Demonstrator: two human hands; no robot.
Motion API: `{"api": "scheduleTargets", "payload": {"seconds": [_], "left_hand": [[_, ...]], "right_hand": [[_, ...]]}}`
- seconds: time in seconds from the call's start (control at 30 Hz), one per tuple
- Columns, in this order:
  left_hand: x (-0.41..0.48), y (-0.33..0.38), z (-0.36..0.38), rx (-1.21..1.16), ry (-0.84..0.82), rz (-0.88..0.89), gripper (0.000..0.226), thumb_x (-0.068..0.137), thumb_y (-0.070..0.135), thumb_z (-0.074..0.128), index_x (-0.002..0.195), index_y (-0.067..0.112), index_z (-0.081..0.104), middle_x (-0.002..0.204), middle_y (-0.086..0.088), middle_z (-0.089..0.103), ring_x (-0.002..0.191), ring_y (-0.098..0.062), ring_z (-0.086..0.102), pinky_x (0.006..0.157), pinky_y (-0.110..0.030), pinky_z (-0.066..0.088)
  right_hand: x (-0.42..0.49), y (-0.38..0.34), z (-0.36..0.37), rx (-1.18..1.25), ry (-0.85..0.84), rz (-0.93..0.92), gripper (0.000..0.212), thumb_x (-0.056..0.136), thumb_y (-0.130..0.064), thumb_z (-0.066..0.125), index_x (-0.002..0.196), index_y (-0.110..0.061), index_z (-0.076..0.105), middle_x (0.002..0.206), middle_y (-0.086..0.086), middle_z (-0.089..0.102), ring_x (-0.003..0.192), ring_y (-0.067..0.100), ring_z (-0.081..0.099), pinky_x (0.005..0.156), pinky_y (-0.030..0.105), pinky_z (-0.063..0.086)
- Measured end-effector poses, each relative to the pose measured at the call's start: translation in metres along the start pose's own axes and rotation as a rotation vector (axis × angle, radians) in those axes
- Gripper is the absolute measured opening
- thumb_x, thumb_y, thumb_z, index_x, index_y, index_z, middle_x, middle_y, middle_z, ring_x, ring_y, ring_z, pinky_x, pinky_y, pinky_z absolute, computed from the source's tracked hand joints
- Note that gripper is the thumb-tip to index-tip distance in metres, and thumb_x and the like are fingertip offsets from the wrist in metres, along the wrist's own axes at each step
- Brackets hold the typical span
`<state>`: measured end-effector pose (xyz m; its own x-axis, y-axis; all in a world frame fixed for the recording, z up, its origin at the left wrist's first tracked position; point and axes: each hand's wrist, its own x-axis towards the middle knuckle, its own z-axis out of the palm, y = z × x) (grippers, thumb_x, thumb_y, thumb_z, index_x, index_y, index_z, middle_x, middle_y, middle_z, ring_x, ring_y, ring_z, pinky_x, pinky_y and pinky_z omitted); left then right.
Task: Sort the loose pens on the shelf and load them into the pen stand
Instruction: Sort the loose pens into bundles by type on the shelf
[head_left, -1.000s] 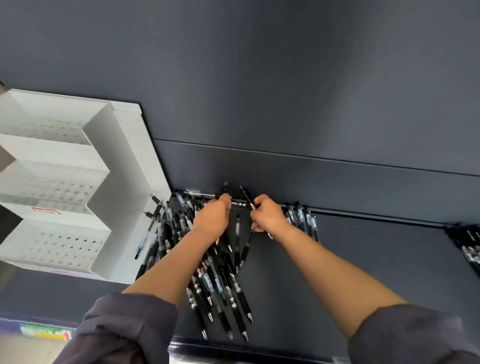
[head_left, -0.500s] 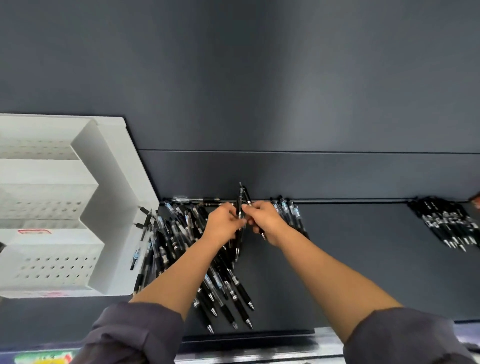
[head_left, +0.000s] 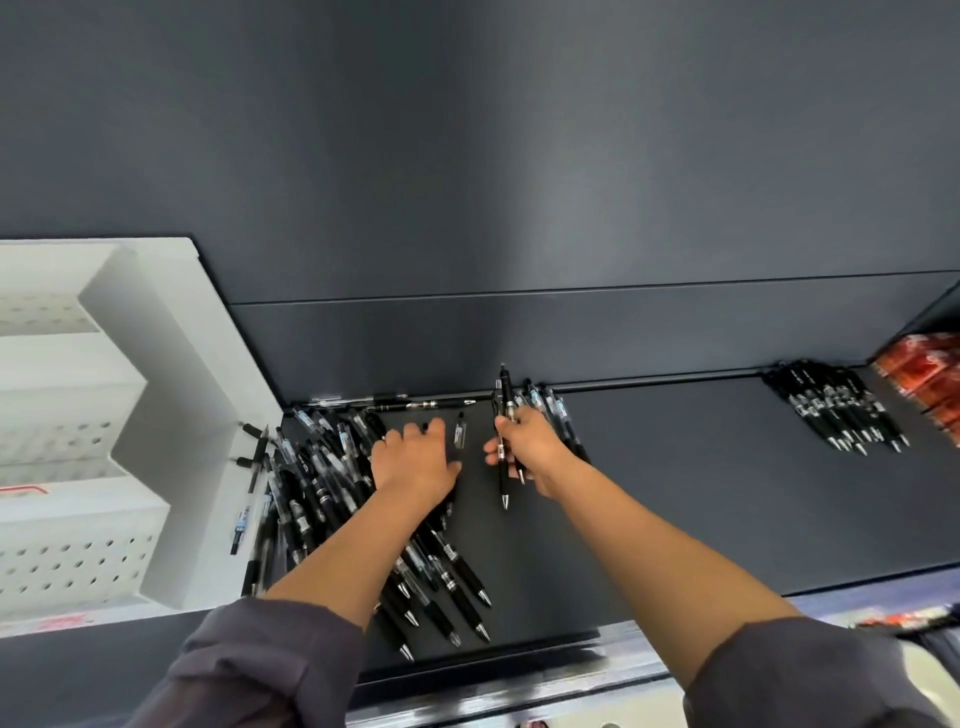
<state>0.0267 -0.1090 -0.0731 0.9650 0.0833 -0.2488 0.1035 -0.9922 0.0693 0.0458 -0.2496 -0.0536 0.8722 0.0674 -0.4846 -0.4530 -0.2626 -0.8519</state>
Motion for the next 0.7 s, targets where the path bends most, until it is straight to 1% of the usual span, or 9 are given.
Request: {"api": "scheduleTargets", "payload": {"seconds": [0.07, 0.13, 0.23, 0.3, 0.4, 0.5, 0.53, 0.63, 0.7], "left_hand": [[0.001, 0.003, 0.007, 0.113, -0.062, 0.014, 0.054, 0.089, 0.055, 0.045, 0.131, 0.022, 0.036, 0.132, -0.010, 0.047, 0.123, -0.032, 0.043, 0.097, -0.041, 0.035], [0.003, 0.010, 0.011, 0.140, -0.086, 0.017, 0.051, 0.089, 0.053, 0.043, 0.131, 0.023, 0.040, 0.134, -0.010, 0.046, 0.124, -0.031, 0.042, 0.098, -0.041, 0.033], [0.005, 0.022, 0.013, 0.119, -0.124, 0.012, 0.046, 0.088, 0.041, 0.048, 0.129, 0.021, 0.044, 0.131, -0.009, 0.047, 0.121, -0.029, 0.047, 0.096, -0.039, 0.034], [0.006, 0.027, 0.012, 0.068, -0.136, 0.012, 0.045, 0.088, 0.035, 0.049, 0.129, 0.017, 0.043, 0.126, -0.009, 0.048, 0.115, -0.028, 0.053, 0.087, -0.036, 0.038], [0.008, 0.027, 0.011, -0.077, -0.102, 0.022, 0.040, 0.089, 0.022, 0.047, 0.127, 0.013, 0.037, 0.119, -0.012, 0.054, 0.106, -0.032, 0.058, 0.074, -0.035, 0.041], [0.014, 0.033, 0.010, -0.288, -0.085, 0.036, 0.034, 0.088, 0.004, 0.039, 0.122, 0.008, 0.034, 0.114, -0.021, 0.058, 0.101, -0.039, 0.058, 0.073, -0.038, 0.044], [0.017, 0.038, 0.009, -0.379, -0.093, 0.021, 0.033, 0.087, 0.001, 0.036, 0.119, 0.007, 0.034, 0.111, -0.024, 0.059, 0.095, -0.040, 0.060, 0.072, -0.038, 0.046], [0.024, 0.056, 0.007, -0.665, -0.119, -0.076, 0.033, 0.087, -0.004, 0.028, 0.118, 0.006, 0.032, 0.101, -0.028, 0.060, 0.065, -0.035, 0.061, 0.049, -0.034, 0.050], [0.028, 0.066, 0.007, -0.746, -0.106, -0.103, 0.038, 0.088, -0.005, 0.027, 0.123, 0.008, 0.031, 0.104, -0.029, 0.059, 0.062, -0.035, 0.061, 0.043, -0.034, 0.049]], "right_hand": [[0.001, 0.003, 0.000, -0.015, -0.011, 0.005, 0.040, 0.103, -0.020, 0.036, 0.138, -0.004, 0.028, 0.077, 0.005, 0.059, 0.061, 0.015, 0.056, 0.053, 0.025, 0.034], [0.002, 0.006, 0.001, -0.015, -0.013, 0.005, 0.042, 0.103, -0.020, 0.037, 0.140, -0.004, 0.027, 0.077, 0.006, 0.059, 0.061, 0.016, 0.055, 0.056, 0.024, 0.038], [0.005, 0.010, -0.002, -0.008, -0.021, 0.002, 0.020, 0.102, -0.019, 0.038, 0.121, -0.012, 0.036, 0.076, 0.006, 0.059, 0.060, 0.016, 0.055, 0.058, 0.023, 0.040], [0.006, 0.013, -0.007, -0.007, -0.011, -0.003, 0.012, 0.102, -0.019, 0.038, 0.112, -0.016, 0.033, 0.075, 0.005, 0.059, 0.059, 0.016, 0.055, 0.059, 0.024, 0.040], [0.007, 0.014, -0.019, -0.002, 0.030, -0.036, 0.010, 0.102, -0.019, 0.038, 0.110, -0.012, 0.037, 0.073, 0.006, 0.059, 0.058, 0.017, 0.056, 0.060, 0.024, 0.041], [0.008, 0.012, -0.036, 0.000, 0.113, -0.068, 0.009, 0.101, -0.018, 0.038, 0.106, -0.011, 0.038, 0.070, 0.006, 0.060, 0.057, 0.020, 0.057, 0.063, 0.027, 0.043], [0.009, 0.011, -0.042, 0.010, 0.137, -0.072, 0.008, 0.101, -0.018, 0.039, 0.105, -0.011, 0.038, 0.070, 0.007, 0.060, 0.057, 0.021, 0.057, 0.066, 0.030, 0.044], [0.009, 0.011, -0.062, 0.041, 0.170, -0.079, 0.007, 0.101, -0.019, 0.039, 0.106, -0.014, 0.036, 0.069, 0.008, 0.060, 0.058, 0.023, 0.057, 0.070, 0.034, 0.044], [0.010, 0.012, -0.072, 0.045, 0.170, -0.081, 0.008, 0.101, -0.018, 0.039, 0.107, -0.014, 0.036, 0.069, 0.007, 0.060, 0.058, 0.022, 0.057, 0.070, 0.033, 0.043]]}}
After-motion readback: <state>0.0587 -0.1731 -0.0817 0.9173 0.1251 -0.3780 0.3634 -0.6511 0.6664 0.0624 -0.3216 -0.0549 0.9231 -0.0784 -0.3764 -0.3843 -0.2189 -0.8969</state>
